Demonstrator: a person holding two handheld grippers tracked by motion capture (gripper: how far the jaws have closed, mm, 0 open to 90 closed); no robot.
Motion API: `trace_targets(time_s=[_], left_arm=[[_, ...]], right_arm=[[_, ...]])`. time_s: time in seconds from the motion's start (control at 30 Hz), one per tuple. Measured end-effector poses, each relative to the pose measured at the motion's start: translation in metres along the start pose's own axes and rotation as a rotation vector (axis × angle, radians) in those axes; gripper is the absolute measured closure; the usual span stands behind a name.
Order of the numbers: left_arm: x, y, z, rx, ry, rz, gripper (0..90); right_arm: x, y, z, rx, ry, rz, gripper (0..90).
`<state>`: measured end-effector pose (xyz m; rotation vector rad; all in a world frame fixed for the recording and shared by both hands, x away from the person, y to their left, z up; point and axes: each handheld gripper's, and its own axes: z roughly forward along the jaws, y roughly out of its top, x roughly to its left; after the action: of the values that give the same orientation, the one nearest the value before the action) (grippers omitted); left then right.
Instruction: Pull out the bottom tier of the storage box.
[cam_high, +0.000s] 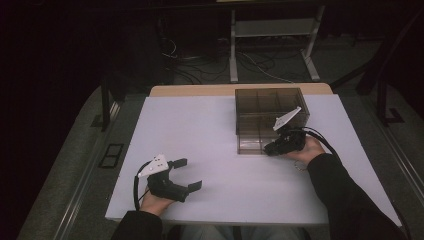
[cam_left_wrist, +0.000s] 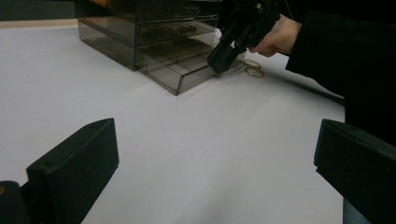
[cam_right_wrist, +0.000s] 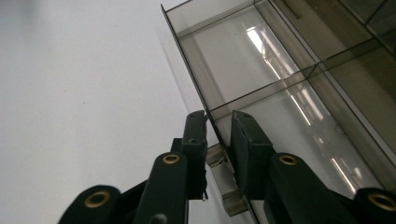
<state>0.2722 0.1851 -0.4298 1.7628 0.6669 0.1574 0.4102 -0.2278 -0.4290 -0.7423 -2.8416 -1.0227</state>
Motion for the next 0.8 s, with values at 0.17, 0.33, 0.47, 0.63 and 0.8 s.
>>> trace_targets(time_s=[0.17,0.33,0.47,0.63,0.8], left_arm=[[0.000,0.000,0.000,0.004,0.001,0.002,0.0],[0.000,0.000,0.000,0.001,0.002,0.000,0.0],[-0.001,-0.001,-0.001,0.002,0.005,0.001,0.0],[-0.001,-0.001,-0.002,0.003,0.008,0.001,0.0],[0.000,-0.001,-0.002,0.001,0.011,0.002,0.0]], right_arm=[[0.003,-0.002,-0.006,-0.031,-0.009,0.040,66.8],[0.010,0.001,-0.022,-0.056,-0.045,0.048,65.2],[0.016,0.001,-0.034,-0.053,-0.073,0.058,64.2],[0.025,-0.003,-0.048,-0.067,-0.102,0.091,61.1],[0.033,-0.014,-0.062,-0.114,-0.116,0.141,54.8]])
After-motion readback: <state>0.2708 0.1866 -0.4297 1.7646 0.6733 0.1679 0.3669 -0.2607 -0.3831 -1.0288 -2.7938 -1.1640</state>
